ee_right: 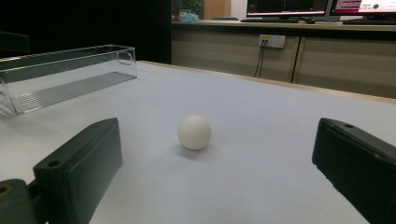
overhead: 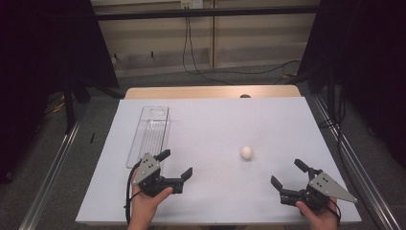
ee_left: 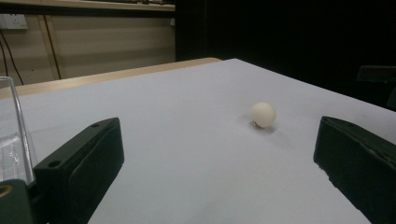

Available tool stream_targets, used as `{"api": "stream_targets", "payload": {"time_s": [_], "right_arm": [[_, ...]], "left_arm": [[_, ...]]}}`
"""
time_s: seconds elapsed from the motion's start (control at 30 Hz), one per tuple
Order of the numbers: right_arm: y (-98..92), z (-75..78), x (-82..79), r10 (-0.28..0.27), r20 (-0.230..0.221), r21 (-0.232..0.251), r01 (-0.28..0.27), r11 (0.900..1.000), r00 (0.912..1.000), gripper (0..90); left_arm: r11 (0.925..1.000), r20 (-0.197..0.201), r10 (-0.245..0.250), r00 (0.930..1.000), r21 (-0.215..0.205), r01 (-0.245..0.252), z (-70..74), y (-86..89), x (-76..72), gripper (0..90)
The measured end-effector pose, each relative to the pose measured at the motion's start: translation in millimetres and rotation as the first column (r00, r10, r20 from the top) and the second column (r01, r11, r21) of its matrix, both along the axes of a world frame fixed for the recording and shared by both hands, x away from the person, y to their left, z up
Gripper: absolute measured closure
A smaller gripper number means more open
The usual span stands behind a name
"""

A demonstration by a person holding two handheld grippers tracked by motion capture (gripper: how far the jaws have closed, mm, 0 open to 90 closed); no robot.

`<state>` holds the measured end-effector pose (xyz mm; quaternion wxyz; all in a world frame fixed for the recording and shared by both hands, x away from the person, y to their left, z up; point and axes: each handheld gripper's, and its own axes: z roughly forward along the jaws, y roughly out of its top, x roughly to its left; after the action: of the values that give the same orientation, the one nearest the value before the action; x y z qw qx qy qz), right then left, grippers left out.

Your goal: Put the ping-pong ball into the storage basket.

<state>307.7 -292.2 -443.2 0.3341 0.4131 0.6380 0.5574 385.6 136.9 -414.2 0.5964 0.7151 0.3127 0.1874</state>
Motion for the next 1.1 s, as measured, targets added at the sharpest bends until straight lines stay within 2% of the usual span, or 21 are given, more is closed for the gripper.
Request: {"api": "stream_targets", "payload": {"time_s": [0.13,0.23,0.33,0.4,0.47,0.63,0.77,0.8,0.83,0.9,0.97,1.0,1.07,1.1], "right_arm": [[-0.6,0.0,0.2,0.0,0.003,-0.002,0.0,1.0,1.0,1.2],[-0.6,-0.1,0.4,0.0,0.004,-0.003,0.0,1.0,1.0,1.2],[-0.1,-0.1,0.3,-0.001,-0.001,0.001,0.001,1.0,1.0,1.3],[-0.2,0.1,0.2,0.002,0.001,0.001,-0.002,1.0,1.0,1.3],[-0.6,0.2,0.1,0.004,0.002,-0.001,-0.004,1.0,1.0,1.4],[-0.6,0.2,0.2,0.004,0.001,-0.001,-0.004,1.0,1.0,1.4],[-0.5,0.2,0.1,0.004,0.001,-0.001,-0.004,1.0,1.0,1.5],[-0.6,0.2,0.1,0.003,0.003,-0.001,-0.003,1.0,1.0,1.5],[-0.6,0.3,0.0,0.002,0.003,0.0,-0.002,1.0,1.0,1.5],[-0.6,0.4,-0.1,0.004,0.002,0.001,-0.004,1.0,1.0,1.5],[-0.6,0.2,0.1,0.004,0.003,-0.001,-0.004,1.0,1.0,1.5],[-0.5,0.2,0.0,0.004,0.0,0.0,-0.004,1.0,1.0,1.5],[-0.4,0.2,-0.1,0.005,-0.001,0.001,-0.005,1.0,1.0,1.6],[-0.2,0.4,-0.2,0.005,-0.003,0.002,-0.005,1.0,1.0,1.6]], "left_arm": [[0.9997,0.0,-0.019,0.9998,0.016,0.018,-0.2,-3.2,1.3,1.9],[0.9998,-0.008,-0.011,0.9999,0.017,0.011,0.1,-7.2,1.3,2.0],[0.9997,0.0,-0.024,0.9997,0.009,0.024,-0.7,-10.4,3.0,2.0],[0.9989,-0.004,-0.029,0.9996,0.037,0.029,-0.7,-10.6,3.1,2.0],[0.9995,-0.009,-0.028,0.9996,0.016,0.028,-1.6,-14.0,3.1,2.0],[0.9982,-0.015,-0.041,0.999,0.043,0.042,-1.9,-17.8,3.9,2.1],[0.997,-0.018,-0.056,0.9983,0.051,0.057,-2.7,-21.9,4.7,2.1],[0.9974,-0.016,-0.06,0.9981,0.039,0.061,-3.4,-23.0,5.0,2.1],[0.9965,-0.022,-0.061,0.9979,0.055,0.062,-3.1,-23.1,4.9,2.1],[0.9965,-0.018,-0.062,0.9979,0.055,0.063,-3.5,-24.9,5.5,2.1],[0.9972,-0.024,-0.06,0.9979,0.044,0.061,-4.3,-28.3,5.3,2.1],[0.9957,-0.025,-0.07,0.9972,0.059,0.072,-4.3,-28.0,5.8,2.1],[0.9965,-0.029,-0.068,0.9973,0.047,0.069,-4.9,-31.4,6.0,2.1],[0.9957,-0.029,-0.072,0.997,0.057,0.074,-5.0,-31.9,6.4,2.1]]}}
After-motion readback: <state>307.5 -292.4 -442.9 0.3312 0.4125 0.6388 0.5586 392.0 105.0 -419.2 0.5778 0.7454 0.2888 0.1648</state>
